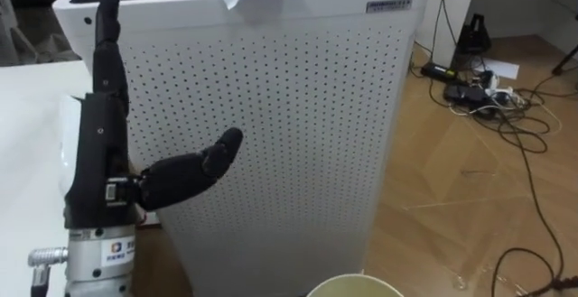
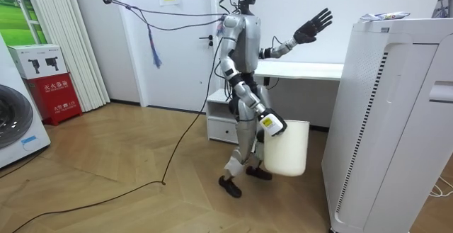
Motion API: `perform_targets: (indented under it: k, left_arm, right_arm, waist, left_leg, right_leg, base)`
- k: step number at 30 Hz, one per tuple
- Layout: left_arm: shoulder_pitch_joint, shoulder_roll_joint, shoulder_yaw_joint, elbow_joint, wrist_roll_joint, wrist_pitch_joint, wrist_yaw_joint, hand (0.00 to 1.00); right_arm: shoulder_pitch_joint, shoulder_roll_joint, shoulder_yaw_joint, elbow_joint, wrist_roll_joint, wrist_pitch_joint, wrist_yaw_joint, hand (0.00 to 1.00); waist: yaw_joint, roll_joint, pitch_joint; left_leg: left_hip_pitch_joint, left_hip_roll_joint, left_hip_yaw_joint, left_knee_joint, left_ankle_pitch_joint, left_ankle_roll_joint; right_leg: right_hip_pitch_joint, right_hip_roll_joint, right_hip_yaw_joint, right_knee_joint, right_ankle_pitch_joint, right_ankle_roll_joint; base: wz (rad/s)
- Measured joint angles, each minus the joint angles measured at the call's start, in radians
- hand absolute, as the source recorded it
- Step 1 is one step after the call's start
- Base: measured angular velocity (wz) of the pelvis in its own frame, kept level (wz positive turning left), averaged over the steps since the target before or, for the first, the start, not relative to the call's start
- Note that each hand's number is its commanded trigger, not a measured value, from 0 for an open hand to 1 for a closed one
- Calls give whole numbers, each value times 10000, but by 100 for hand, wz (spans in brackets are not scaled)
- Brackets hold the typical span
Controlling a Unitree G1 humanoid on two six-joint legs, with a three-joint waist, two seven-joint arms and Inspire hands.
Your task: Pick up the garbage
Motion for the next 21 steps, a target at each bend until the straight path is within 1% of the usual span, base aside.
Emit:
perform_targets:
  k: [1, 2, 3, 4, 5, 6, 7, 8, 9, 10, 11, 12, 13, 14, 15, 16, 18, 21]
  left_arm:
    - [-87, 100, 10, -1, 207, 0, 0, 0]
    - [-145, 112, 18, -2, 369, 0, 2, 0]
    - [-212, 120, 32, -11, 590, -16, 29, 0]
    - [-371, 178, 106, -4, 841, -26, 56, 0]
    - [-462, 205, 143, 2, 998, -26, 77, 0]
    - [-607, 259, 141, 6, 1188, -26, 207, 0]
    - [-759, 313, 183, 6, 1227, -20, 373, 0]
    - [-796, 324, 221, 7, 1285, -14, 474, 0]
    - [-834, 360, 234, 6, 1334, -10, 648, 0]
    - [-849, 377, 222, -3, 1406, -4, 789, 0]
    - [-831, 384, 214, 0, 1497, 7, 865, 0]
    - [-764, 412, 198, -31, 1597, 22, 882, 0]
    - [-778, 473, 239, -114, 1733, 22, 958, 0]
    - [-780, 511, 265, -166, 1745, 22, 968, 0]
    - [-787, 577, 321, -232, 1913, 23, 982, 0]
    - [-785, 606, 397, -333, 1992, 46, 987, 0]
    - [-786, 635, 580, -645, 2189, 104, 985, 0]
    - [-800, 713, 829, -1157, 2451, 117, 987, 0]
  right_arm:
    - [9, 13, 47, -13, 2, 0, -3, 100]
    - [21, 11, 73, -13, -16, 0, -3, 100]
    - [32, 19, 118, -30, -49, 2, 11, 100]
    - [27, 29, 117, -155, -124, 1, 1, 100]
    - [32, 24, 117, -192, -124, -9, -9, 100]
    - [31, -1, 117, -214, -126, -18, -44, 100]
    - [56, -29, 109, -430, -160, -18, -109, 100]
    - [63, -27, 105, -517, -224, -18, -112, 100]
    - [74, -5, 106, -619, -392, -18, -109, 100]
    - [75, 2, 106, -728, -528, -18, -102, 100]
    - [76, -15, 106, -770, -586, -19, -73, 100]
    - [112, -44, 105, -770, -695, -20, -67, 100]
    - [60, -75, 101, -774, -801, -25, -32, 100]
    - [50, -76, 99, -779, -807, -29, -4, 100]
    - [65, -66, 100, -790, -832, -32, 49, 100]
    - [87, -62, 102, -792, -852, -31, 161, 100]
    - [107, -75, 93, -840, -897, -32, 337, 100]
    - [113, -72, 93, -921, -1074, -31, 506, 100]
  waist:
    - [-27, -72, 36]
    - [-26, -97, 44]
    - [-11, -74, 30]
    - [-10, 4, 32]
    - [-44, 60, 61]
    - [-132, 188, 65]
    - [-95, 305, 120]
    - [-113, 369, 140]
    - [-302, 443, 109]
    - [-420, 455, 101]
    - [-451, 477, 96]
    - [-545, 554, -14]
    - [-513, 621, -65]
    - [-509, 655, -87]
    - [-484, 667, -95]
    - [-413, 672, -98]
    - [-378, 666, -99]
    - [-334, 663, -102]
  left_leg:
    - [133, -95, 76, 232, -234, 37]
    - [199, -101, 94, 364, -388, 67]
    - [266, -37, 88, 566, -679, 61]
    - [378, -21, 4, 699, -826, 84]
    - [428, 7, -72, 739, -902, 115]
    - [483, 104, -187, 717, -991, 126]
    - [563, 174, -211, 564, -1007, 120]
    - [598, 198, -270, 502, -1006, 118]
    - [625, 215, -434, 402, -1005, 111]
    - [712, 185, -555, 343, -1047, 40]
    - [779, 176, -644, 314, -1086, -15]
    - [961, 173, -833, 72, -1077, -89]
    - [1132, 194, -893, -193, -1008, -188]
    - [1209, 205, -946, -336, -968, -221]
    - [1442, 226, -989, -607, -892, -284]
    - [1702, 279, -1023, -831, -869, -325]
    - [2051, 296, -1189, -1160, -837, -380]
    - [2516, 298, -1262, -1619, -786, -456]
  right_leg:
    - [-371, -311, 63, 1086, 136, 72]
    - [-515, -396, 93, 1465, 237, 138]
    - [-644, -408, 99, 1933, 526, 159]
    - [-716, -434, 111, 2315, 818, 169]
    - [-730, -408, 120, 2438, 956, 171]
    - [-806, -309, 114, 2248, 825, 239]
    - [-1005, -98, 195, 1645, 510, 199]
    - [-1094, 55, 259, 1190, 443, 177]
    - [-1200, 297, 297, 94, 479, 133]
    - [-1181, 509, 338, -1168, 936, 69]
    - [-1169, 618, 402, -1420, 1519, -78]
    - [-945, 737, 347, -1749, 1549, -47]
    - [-696, 862, 324, -2041, 1606, -110]
    - [-586, 893, 295, -2201, 1633, -122]
    - [-357, 967, 299, -2463, 1650, -132]
    - [-107, 1070, 298, -2707, 1664, -154]
    - [234, 1176, 292, -3027, 1673, -165]
    - [628, 1251, 292, -3392, 1675, -165]
  base:
    - [5]
    - [0]
    - [-7]
    - [0]
    - [13]
    - [10]
    - [6]
    - [21]
    - [38]
    - [39]
    - [34]
    - [17]
    - [16]
    - [4]
    - [0]
    - [-5]
    - [-9]
    - [-7]
